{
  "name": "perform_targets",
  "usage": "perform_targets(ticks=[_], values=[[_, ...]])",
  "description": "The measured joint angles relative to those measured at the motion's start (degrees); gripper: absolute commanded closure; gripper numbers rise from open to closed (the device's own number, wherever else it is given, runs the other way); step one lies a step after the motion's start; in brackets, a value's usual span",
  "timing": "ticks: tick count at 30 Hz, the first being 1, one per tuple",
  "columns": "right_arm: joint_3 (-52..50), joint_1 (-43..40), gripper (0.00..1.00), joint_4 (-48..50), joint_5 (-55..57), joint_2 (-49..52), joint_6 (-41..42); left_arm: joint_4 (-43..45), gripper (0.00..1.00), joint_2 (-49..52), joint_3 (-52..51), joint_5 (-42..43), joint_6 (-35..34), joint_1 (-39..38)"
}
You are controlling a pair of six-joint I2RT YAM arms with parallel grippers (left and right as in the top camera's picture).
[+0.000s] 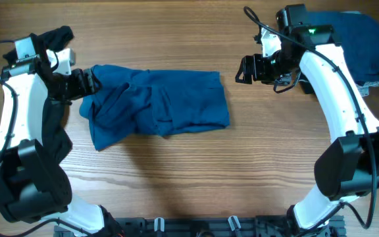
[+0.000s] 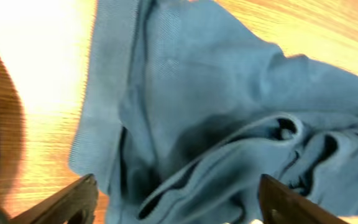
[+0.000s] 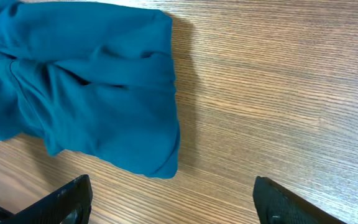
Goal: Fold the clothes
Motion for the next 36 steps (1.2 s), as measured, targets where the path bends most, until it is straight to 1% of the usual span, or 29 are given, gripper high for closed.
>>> perform_targets(ticks=[2,4,5,7,10,11,15,16,18,20,21,22,23,24,25,27,28,29,30,31,32,33,34,36], values=[[0.0,0.0,0.17,-0.37,-0.02,0.0,0.0,2.97,0.06,0.28,0.0,-1.25,0.0,0.11],[0.0,0.02,0.17,-1.44,0.0,0.0,0.0,6.23,0.02,3.26,0.04,-1.86,-0.02,1.44],[0.0,0.0,0.16,-1.6,0.0,0.0,0.0,7.08,0.02,4.83,0.04,-1.95,-0.11,2.16],[0.0,0.0,0.17,-2.12,0.0,0.0,0.0,10.05,0.02,10.16,0.04,-2.29,0.04,4.33],[0.0,0.02,0.16,-2.32,0.0,0.0,0.0,10.93,0.04,13.51,0.04,-0.92,2.84,5.14],[0.0,0.0,0.16,-2.34,0.0,0.0,0.0,12.02,0.05,15.04,0.04,1.57,4.85,5.14],[0.0,0.02,0.17,-3.02,0.0,0.0,0.0,13.97,0.11,16.33,0.17,6.25,7.19,5.14],[0.0,0.0,0.17,-3.26,0.0,0.0,0.0,14.21,0.14,16.65,0.33,7.3,7.43,5.14],[0.0,0.02,0.17,-3.34,0.0,0.0,0.02,14.4,0.25,17.79,1.05,10.43,7.82,5.14],[0.0,0.02,0.17,-3.3,0.0,0.0,0.07,14.34,0.29,18.95,1.66,13.29,8.41,5.18],[0.0,0.02,0.17,-3.3,0.0,0.0,0.09,14.05,0.34,19.52,1.84,14.95,8.41,5.03],[0.0,0.0,0.17,-3.3,0.0,0.0,0.09,13.57,0.43,19.85,1.99,15.93,8.44,4.79],[0.0,0.02,0.17,-3.3,0.0,0.0,0.09,13.18,0.7,20.06,2.01,16.52,8.46,4.22],[0.0,0.02,0.17,-3.3,0.0,0.0,0.09,12.74,0.92,20.46,1.9,17.38,8.48,2.99],[0.0,0.02,0.17,-3.19,0.0,0.0,0.09,12.46,0.96,20.63,1.86,17.38,8.39,2.16],[0.0,0.02,0.16,-2.73,0.0,0.0,0.09,11.47,0.96,22.01,1.36,18.18,8.26,0.57],[0.0,0.0,0.18,-1.81,0.0,0.0,0.11,11.08,0.96,22.01,1.36,18.25,7.67,0.5],[0.0,0.0,0.23,-0.76,0.0,0.0,0.11,10.51,0.96,22.01,1.36,18.34,7.13,0.59],[-0.02,0.02,0.33,0.79,-0.04,0.0,0.26,9.51,0.96,22.01,1.33,18.38,6.67,0.79],[-0.33,0.02,0.52,2.36,-0.33,0.0,0.52,8.5,0.96,21.99,1.31,18.38,6.47,0.87],[-1.38,0.02,0.83,4.04,-1.2,0.0,0.72,7.98,0.96,21.75,1.22,18.18,5.95,0.87],[-3.54,0.11,0.94,6.43,-2.47,0.0,0.81,6.91,0.96,20.61,0.66,17.31,4.66,0.87],[-5.38,0.22,0.96,9.11,-3.8,-0.09,0.72,5.95,0.96,19.21,0.26,16.68,3.3,0.85],[-10.21,0.66,0.96,14.69,-8.11,-0.09,1.42,4.35,0.96,13.84,-0.2,15.82,1.27,0.57]])
